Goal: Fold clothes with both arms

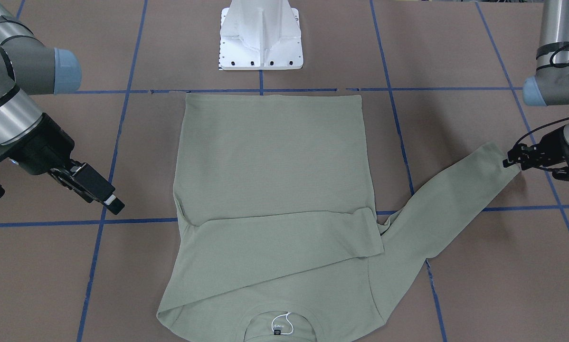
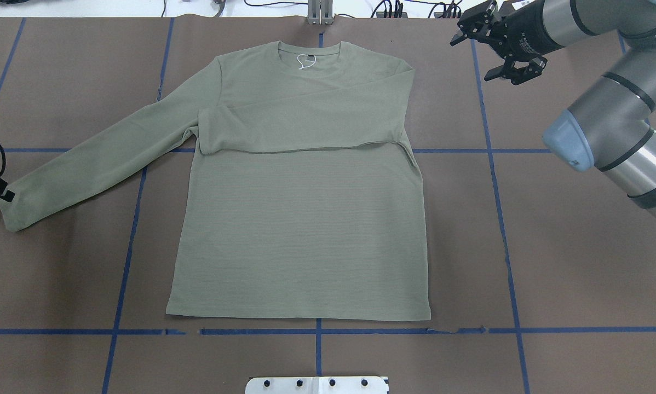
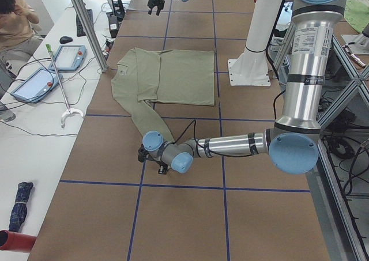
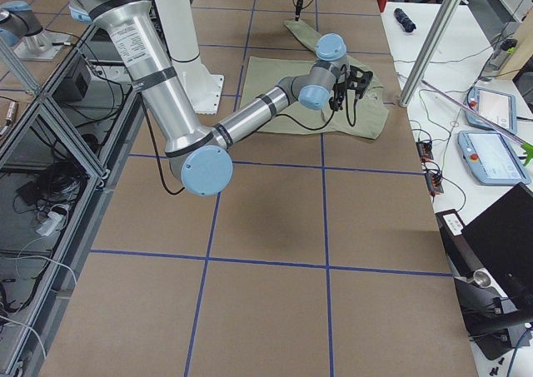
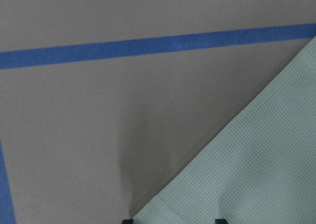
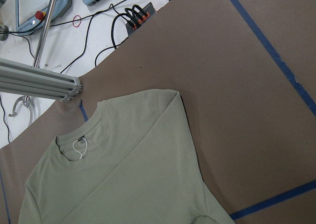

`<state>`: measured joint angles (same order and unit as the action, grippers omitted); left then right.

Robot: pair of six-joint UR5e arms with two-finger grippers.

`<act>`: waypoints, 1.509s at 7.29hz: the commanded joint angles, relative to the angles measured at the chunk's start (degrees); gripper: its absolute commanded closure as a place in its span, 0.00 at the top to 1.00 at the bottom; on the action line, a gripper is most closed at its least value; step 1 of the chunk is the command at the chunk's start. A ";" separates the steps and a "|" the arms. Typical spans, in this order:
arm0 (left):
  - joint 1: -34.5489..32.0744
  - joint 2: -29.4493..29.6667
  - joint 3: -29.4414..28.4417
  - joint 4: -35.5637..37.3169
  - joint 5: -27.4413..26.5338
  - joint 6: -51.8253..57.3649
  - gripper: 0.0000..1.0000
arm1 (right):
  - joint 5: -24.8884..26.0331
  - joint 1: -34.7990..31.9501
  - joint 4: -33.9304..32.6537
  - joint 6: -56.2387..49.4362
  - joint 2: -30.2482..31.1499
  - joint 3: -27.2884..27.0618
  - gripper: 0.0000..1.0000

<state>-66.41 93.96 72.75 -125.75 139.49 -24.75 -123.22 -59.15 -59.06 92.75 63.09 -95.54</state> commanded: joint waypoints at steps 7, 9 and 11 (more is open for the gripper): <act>0.05 0.09 -0.15 -0.19 0.08 0.23 0.00 | 0.00 0.00 0.09 0.32 0.11 -0.35 1.00; -0.04 0.09 1.69 -0.19 0.96 0.14 0.00 | 0.09 0.00 0.09 0.32 0.19 -0.35 1.00; -0.04 0.09 2.84 -0.19 3.22 0.05 0.00 | 0.09 0.00 0.09 0.32 0.19 -0.35 1.00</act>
<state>-66.44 94.04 74.98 -125.90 140.99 -24.63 -123.14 -59.15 -58.97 93.07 63.26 -95.89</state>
